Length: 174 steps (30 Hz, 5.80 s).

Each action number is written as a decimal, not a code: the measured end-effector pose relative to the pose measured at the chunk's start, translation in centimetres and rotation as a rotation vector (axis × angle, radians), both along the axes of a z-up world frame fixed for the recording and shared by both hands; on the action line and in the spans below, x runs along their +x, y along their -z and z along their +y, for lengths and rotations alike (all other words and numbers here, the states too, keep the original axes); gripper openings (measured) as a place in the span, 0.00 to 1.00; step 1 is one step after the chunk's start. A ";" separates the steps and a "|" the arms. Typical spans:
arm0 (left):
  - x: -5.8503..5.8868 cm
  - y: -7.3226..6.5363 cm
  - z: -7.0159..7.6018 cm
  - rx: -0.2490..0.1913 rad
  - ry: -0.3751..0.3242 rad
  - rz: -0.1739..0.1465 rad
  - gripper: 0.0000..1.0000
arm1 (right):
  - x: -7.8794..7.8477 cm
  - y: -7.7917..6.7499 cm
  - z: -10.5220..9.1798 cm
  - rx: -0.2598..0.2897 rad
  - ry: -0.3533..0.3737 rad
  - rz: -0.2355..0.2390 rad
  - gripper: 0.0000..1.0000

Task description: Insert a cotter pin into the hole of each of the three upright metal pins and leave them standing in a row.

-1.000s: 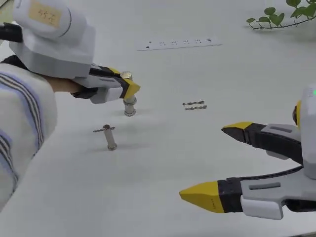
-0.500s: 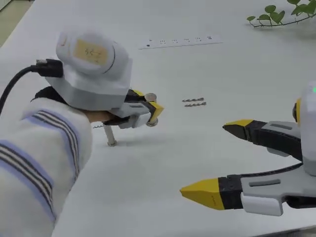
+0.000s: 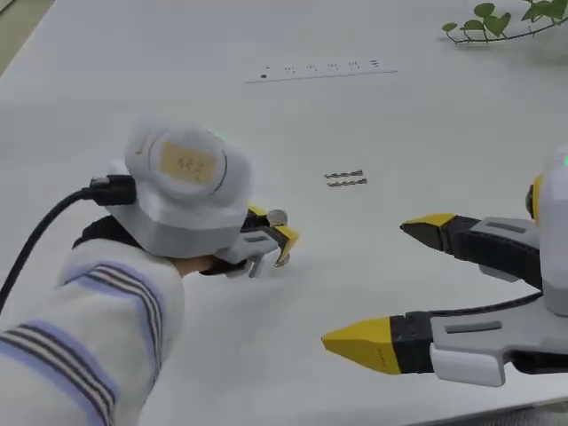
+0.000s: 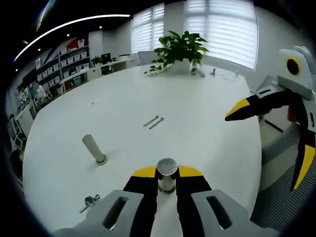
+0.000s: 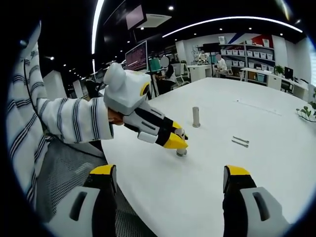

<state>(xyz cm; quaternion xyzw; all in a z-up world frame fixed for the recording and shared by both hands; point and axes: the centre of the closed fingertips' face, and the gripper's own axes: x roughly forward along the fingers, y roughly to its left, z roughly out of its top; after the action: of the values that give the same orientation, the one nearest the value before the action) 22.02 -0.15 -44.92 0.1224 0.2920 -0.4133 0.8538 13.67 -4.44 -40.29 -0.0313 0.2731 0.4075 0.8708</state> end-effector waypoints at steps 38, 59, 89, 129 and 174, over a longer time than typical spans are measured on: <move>-4.1 -2.4 1.0 -0.085 0.114 -0.003 0.28 | -0.7 0.6 0.2 -0.017 -0.057 0.009 0.86; -8.8 -4.8 4.5 -0.190 0.097 -0.046 0.93 | 0.9 1.4 -1.8 -0.112 -0.123 0.031 0.85; -7.2 -7.9 7.0 -0.356 -0.131 -0.103 0.99 | 11.3 2.5 -5.1 -0.528 -0.390 0.041 0.67; -7.2 -6.9 6.9 -0.398 -0.210 -0.037 0.90 | 17.7 9.1 -5.4 -0.714 -0.493 0.106 0.08; -7.2 -6.9 6.0 -0.402 -0.212 0.037 0.68 | 15.4 -1.7 -2.9 -0.636 -0.509 -0.376 0.00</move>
<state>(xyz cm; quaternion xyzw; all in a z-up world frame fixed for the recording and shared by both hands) 14.80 5.89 -37.98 -0.0889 0.2306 -0.3734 0.8941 29.06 -7.32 -38.59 -0.4370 0.2055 0.4918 0.7246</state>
